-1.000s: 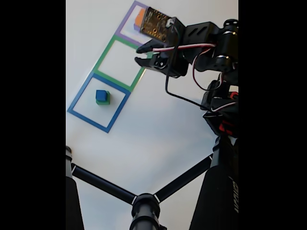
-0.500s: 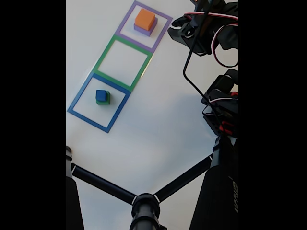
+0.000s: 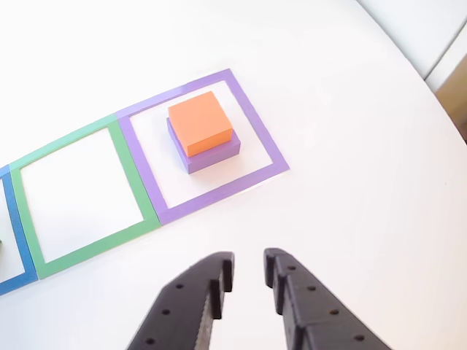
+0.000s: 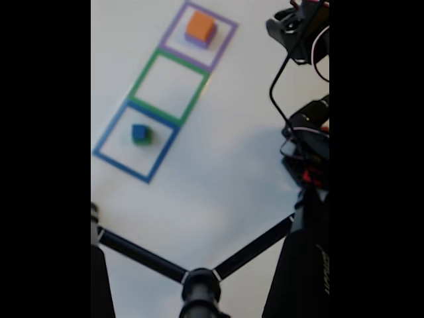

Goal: Tower of hanoi

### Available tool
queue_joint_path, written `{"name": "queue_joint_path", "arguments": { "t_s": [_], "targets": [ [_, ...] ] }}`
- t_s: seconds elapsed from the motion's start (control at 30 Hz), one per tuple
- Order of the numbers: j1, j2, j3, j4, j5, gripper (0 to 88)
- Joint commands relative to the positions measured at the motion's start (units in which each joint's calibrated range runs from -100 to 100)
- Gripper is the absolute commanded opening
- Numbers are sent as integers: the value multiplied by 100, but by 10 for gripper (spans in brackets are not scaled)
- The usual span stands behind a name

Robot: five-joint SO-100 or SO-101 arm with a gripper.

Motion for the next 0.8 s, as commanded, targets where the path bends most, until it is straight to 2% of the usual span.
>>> {"name": "queue_joint_path", "arguments": {
  "t_s": [0.0, 0.1, 0.2, 0.4, 0.77],
  "targets": [
    [190, -87, 274, -435, 0, 96],
    [315, -111, 947, -1188, 0, 222],
    [535, -200, 2165, -2500, 0, 294],
    [813, 42, 4829, -6281, 0, 348],
    [545, 1988, 5911, -9496, 0, 433]
  ]
}}
